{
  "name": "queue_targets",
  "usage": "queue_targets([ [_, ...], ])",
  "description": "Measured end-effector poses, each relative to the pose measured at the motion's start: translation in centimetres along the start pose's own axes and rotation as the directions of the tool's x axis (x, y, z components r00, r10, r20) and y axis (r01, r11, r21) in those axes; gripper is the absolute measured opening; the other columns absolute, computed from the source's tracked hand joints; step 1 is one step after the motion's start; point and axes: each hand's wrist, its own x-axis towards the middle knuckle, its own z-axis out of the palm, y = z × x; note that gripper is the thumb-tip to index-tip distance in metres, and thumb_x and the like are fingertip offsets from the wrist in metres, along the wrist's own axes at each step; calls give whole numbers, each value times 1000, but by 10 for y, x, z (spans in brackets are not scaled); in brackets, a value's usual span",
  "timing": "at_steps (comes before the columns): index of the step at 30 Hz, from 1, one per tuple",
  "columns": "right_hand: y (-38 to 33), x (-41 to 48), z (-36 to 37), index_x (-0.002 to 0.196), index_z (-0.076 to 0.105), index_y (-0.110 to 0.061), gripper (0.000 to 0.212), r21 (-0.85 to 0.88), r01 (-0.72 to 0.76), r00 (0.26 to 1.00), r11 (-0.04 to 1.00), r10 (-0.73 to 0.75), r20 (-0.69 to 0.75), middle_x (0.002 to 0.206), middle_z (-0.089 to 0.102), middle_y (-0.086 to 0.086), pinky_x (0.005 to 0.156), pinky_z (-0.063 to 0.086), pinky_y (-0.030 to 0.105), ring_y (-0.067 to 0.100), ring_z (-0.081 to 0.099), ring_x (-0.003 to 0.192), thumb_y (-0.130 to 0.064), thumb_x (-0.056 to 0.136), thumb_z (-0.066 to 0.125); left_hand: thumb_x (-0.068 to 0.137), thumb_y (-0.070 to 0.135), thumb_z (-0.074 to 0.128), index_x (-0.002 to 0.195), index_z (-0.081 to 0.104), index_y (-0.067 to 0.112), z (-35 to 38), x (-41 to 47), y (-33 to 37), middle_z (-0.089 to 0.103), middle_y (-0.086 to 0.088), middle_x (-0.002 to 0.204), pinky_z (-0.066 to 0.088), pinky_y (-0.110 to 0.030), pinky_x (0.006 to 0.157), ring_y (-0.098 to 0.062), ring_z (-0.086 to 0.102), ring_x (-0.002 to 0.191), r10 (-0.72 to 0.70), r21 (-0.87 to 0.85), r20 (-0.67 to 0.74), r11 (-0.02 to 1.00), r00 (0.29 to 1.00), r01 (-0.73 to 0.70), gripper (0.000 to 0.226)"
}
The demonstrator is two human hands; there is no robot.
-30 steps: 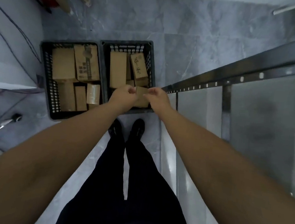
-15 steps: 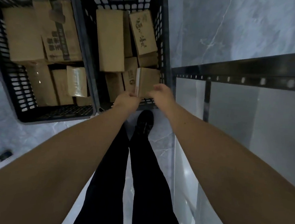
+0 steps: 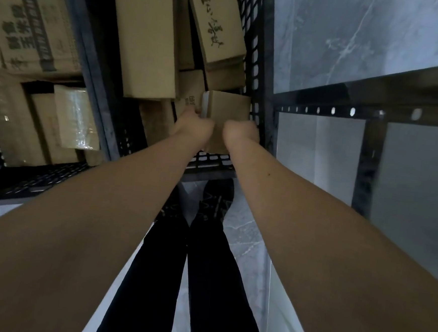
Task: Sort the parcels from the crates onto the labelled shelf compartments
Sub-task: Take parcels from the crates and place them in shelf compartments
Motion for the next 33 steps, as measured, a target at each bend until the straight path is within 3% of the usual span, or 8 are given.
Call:
queue_targets([
  [4, -6, 9, 5, 129, 56, -6, 31, 55, -39, 999, 998, 39, -13, 112, 63, 11, 83, 54, 36, 25, 59, 89, -17, 102, 46, 97, 26, 65, 151, 49, 17, -3, 10, -8, 59, -5, 134, 54, -32, 94, -20, 58, 111, -21, -97, 3, 995, 1000, 21, 57],
  [8, -9, -1, 4, 151, 41, -9, 51, 66, -16, 1000, 998, 16, 2, 139, 56, 12, 84, 50, 36, 32, 59, 118, -17, 101, 48, 95, 23, 63, 141, 59, 23, -14, 1, -11, 65, -3, 127, 59, -35, 91, -19, 64, 102, -43, -155, -9, 987, 999, 41, 46],
  [16, -27, -57, -24, 152, 45, -9, 60, 191, -34, 994, 981, 13, 107, 135, 61, 9, 74, 47, 30, 23, 57, 92, -26, 97, 61, 78, 41, 74, 139, 58, 19, -48, -54, -20, 66, -6, 130, 59, -51, 97, -26, 68, 113, -102, -427, 12, 899, 995, 98, 67],
  [20, -41, -114, -55, 142, 56, -10, 61, 289, -148, 972, 946, 84, 220, 117, 65, 6, 78, 59, 39, 26, 63, 93, -33, 89, 74, 103, 43, 61, 131, 60, 13, -89, -128, 2, 68, -8, 125, 58, -46, 101, -25, 69, 110, -110, -564, 71, 815, 991, 131, 41],
  [23, -50, -166, -82, 127, 67, -11, 47, 300, -173, 960, 938, 92, 266, 117, 71, 13, 91, 60, 52, 33, 68, 103, -31, 84, 74, 107, 44, 54, 128, 61, 14, -123, -180, 18, 69, -4, 121, 60, -34, 89, -19, 68, 103, -120, -596, 70, 791, 990, 138, 36],
  [27, -65, -247, -115, 108, 75, -11, 26, 344, -135, 946, 929, 18, 323, 109, 76, 13, 77, 64, 49, 34, 72, 99, -28, 93, 62, 108, 57, 40, 117, 72, 20, -172, -255, 44, 75, -2, 115, 57, -34, 78, -20, 72, 102, -110, -588, 49, 800, 993, 118, 49],
  [31, -83, -326, -145, 110, 75, -16, 32, 387, -47, 930, 921, -101, 354, 110, 76, 12, 91, 60, 51, 34, 71, 102, -40, 98, 57, 111, 57, 27, 115, 69, 24, -215, -329, 76, 72, 7, 104, 47, -23, 59, -7, 66, 86, -75, -540, -48, 841, 996, 38, 54],
  [33, -97, -362, -162, 114, 74, -16, 33, 417, -17, 934, 909, -134, 331, 112, 76, 13, 86, 61, 52, 35, 71, 103, -33, 101, 48, 111, 57, 25, 112, 71, 20, -235, -363, 92, 73, 5, 102, 45, -25, 63, -10, 66, 88, -22, -518, -102, 855, 995, -34, 59],
])
